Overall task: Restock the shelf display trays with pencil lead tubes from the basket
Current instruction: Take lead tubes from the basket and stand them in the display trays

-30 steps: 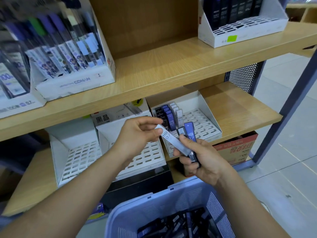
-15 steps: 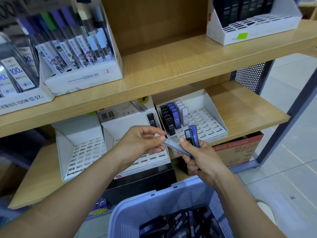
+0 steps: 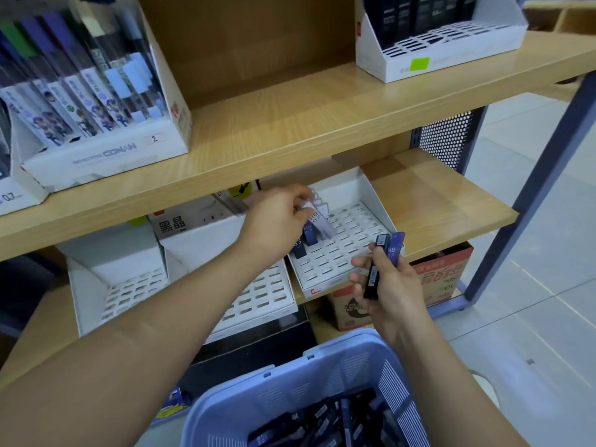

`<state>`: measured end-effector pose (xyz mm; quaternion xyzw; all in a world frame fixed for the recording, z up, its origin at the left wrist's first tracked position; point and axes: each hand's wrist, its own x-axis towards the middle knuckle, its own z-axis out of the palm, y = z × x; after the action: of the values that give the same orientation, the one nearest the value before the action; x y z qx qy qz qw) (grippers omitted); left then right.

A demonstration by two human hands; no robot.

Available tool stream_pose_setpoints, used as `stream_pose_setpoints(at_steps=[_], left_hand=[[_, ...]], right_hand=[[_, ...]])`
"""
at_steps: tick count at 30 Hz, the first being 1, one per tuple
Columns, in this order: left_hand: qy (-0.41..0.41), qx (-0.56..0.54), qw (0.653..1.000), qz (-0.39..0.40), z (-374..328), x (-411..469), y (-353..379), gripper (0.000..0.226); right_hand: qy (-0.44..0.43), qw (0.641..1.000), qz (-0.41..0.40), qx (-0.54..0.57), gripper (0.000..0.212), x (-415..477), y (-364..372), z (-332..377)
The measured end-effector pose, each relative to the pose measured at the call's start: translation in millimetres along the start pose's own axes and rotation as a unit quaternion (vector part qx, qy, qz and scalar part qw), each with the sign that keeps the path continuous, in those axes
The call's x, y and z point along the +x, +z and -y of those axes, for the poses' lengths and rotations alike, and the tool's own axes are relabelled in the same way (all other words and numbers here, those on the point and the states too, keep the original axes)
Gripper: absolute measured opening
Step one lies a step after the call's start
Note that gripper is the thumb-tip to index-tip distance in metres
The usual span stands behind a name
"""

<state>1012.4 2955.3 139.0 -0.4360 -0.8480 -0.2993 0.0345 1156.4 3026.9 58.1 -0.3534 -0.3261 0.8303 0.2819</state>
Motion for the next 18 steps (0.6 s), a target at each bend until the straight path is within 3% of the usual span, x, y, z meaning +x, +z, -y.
stream_pose_setpoints(at_steps=[12,18], left_hand=[[0.041,0.075,0.994,0.064,8,13,26,0.027],[0.068,0.099,0.992,0.032,9,23,39,0.017]], right_hand=[[0.009,1.0,-0.009,0.014,0.02,-2,-2,2],[0.01,1.0,0.011,0.008,0.022,-2,-3,1]])
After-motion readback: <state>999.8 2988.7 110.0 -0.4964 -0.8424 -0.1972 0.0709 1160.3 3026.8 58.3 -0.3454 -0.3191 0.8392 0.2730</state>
